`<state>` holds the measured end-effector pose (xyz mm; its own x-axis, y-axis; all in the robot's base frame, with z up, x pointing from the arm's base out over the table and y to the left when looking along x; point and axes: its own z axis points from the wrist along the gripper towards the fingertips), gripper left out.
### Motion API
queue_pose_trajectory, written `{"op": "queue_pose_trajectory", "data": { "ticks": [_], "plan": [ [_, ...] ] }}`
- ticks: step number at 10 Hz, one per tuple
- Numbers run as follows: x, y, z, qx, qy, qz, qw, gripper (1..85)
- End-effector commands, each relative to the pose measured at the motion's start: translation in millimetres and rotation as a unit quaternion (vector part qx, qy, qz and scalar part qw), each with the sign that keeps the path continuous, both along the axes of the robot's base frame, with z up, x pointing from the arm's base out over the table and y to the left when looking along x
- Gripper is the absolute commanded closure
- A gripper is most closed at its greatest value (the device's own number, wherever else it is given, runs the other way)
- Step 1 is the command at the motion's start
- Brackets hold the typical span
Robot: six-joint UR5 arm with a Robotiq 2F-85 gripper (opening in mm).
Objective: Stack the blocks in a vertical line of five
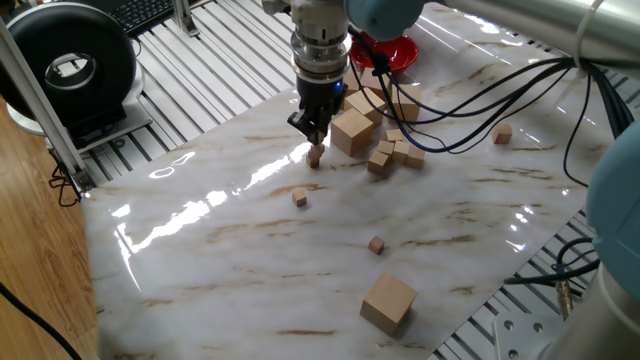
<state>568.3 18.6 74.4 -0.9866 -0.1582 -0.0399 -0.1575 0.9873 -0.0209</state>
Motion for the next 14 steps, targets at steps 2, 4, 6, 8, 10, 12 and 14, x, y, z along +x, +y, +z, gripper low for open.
{"op": "queue_pose_trajectory", "data": {
  "ticks": [2, 4, 6, 8, 10, 12, 14],
  "plan": [
    [2.1, 2.0, 0.0, 0.008, -0.003, 0.0, 1.0, 84.7],
    [1.6, 2.7, -0.6, 0.009, -0.002, 0.0, 1.0, 84.7],
    [1.7, 3.5, -0.5, 0.011, -0.002, -0.001, 0.9999, 84.7],
    [-0.1, 4.7, -0.2, 0.013, 0.002, -0.001, 0.9999, 84.7],
    [-3.0, 4.0, 1.7, 0.015, 0.011, 0.002, 0.9998, 84.7],
    [-4.7, 3.7, 2.3, 0.013, 0.019, 0.003, 0.9997, 84.7],
    [-4.7, 2.9, -1.2, 0.014, 0.023, 0.003, 0.9996, 84.7]
  ]
}}
